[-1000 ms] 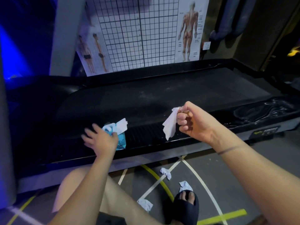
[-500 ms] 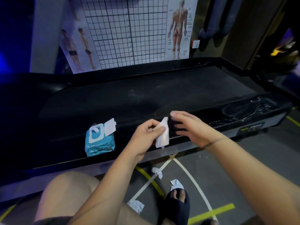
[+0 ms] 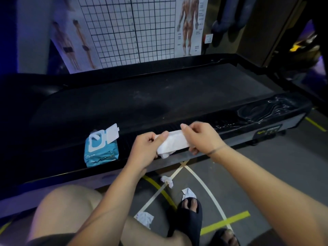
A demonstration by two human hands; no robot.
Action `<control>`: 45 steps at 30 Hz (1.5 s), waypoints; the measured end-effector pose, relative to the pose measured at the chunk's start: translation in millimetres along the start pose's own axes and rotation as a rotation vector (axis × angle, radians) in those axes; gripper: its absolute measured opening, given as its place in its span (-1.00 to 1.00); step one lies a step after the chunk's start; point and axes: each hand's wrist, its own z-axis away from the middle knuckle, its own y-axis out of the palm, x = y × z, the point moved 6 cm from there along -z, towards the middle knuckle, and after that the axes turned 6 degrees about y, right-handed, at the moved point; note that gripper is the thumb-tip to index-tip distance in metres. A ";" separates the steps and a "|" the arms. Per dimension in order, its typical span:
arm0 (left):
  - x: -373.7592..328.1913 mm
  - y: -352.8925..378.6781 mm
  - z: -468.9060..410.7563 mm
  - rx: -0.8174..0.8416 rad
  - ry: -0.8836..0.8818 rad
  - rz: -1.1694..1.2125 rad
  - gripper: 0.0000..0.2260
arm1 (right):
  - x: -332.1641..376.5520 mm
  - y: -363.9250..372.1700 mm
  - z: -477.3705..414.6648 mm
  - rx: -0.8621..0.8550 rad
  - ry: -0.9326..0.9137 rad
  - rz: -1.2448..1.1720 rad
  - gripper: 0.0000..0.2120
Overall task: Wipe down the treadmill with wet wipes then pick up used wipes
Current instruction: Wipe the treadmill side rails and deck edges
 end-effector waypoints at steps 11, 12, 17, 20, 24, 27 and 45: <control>-27.8 12.2 4.6 0.148 -0.050 0.115 -0.37 | 17.2 20.4 14.7 0.055 -0.473 0.263 -0.93; -28.6 9.7 3.4 0.138 -0.045 0.105 -0.39 | 17.2 18.0 14.5 0.062 -0.475 0.267 -0.91; -17.1 -7.9 -6.7 0.206 0.177 -0.094 -0.44 | 1.2 -14.3 -2.2 0.039 -0.190 -0.150 -0.71; -2.1 -2.8 -16.2 0.257 0.248 -0.300 -0.51 | -13.1 -16.1 -12.9 0.058 -0.003 -0.388 -0.77; 16.0 15.9 -24.6 0.406 0.182 -0.323 -0.62 | -40.7 13.6 -21.5 0.267 0.126 -0.319 -0.56; 31.4 11.9 -37.1 0.398 0.141 -0.364 -0.71 | -65.6 24.4 -37.3 0.234 0.259 -0.262 -0.82; 129.6 -4.8 -97.8 -0.007 0.129 -1.056 -0.54 | -72.3 60.9 -79.6 0.380 -0.367 0.779 -0.24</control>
